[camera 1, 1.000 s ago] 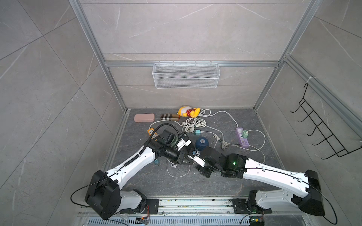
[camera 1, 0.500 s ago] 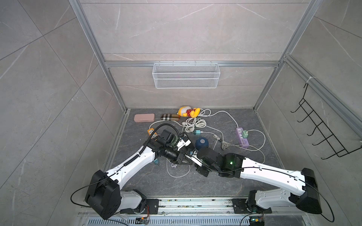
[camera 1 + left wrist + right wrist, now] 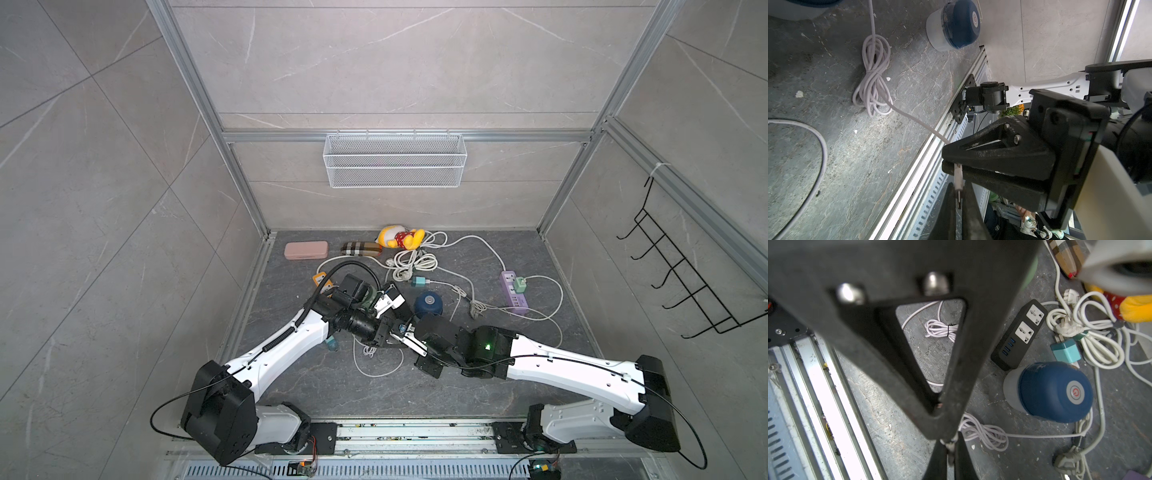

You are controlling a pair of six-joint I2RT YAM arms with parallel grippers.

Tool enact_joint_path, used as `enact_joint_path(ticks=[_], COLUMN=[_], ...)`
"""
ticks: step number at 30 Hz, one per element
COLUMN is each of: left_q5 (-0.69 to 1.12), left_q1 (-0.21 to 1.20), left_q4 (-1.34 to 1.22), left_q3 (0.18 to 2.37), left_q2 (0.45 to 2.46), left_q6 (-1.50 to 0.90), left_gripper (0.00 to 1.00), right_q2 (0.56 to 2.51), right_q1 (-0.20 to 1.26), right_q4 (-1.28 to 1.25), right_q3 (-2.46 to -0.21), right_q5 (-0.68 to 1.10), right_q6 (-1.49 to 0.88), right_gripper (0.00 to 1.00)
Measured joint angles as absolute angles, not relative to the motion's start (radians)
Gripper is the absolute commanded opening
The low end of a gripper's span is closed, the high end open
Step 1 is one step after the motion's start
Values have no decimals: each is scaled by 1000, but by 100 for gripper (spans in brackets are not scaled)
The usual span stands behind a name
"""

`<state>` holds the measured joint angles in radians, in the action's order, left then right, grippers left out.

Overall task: Charge the cordless meat grinders
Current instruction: Pick up the charging cable from the center of the board.

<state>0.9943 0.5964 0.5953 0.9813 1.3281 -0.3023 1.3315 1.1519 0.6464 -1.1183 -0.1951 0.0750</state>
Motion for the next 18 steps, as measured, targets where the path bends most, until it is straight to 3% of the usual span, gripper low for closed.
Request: enact_joint_path(ticks=[2,4,12,15,18], left_q5=[998,985,886,791,719], left_q1=[596,593,473,455,457], left_q4=[594,595,471,331,194], left_q3=[981,981,892,799,710], left_q2=[1328,1328,1238,1160,1108], left_q6=[-303,-312,-414,-476,-527], left_gripper=[51,65,72,79,79], right_q2=[1332,1329,1261,1251,1260], right_q1=[1151,1150,1100,997,843], right_q4=[639,634,639,693,770], right_q3=[-1119,-1117,-1045,-1042,-1062], right_q5=[-209,-238,-452,-538,-596], right_q6=[71,60,-73,-154,-225], right_gripper=[0,0,0,0,0])
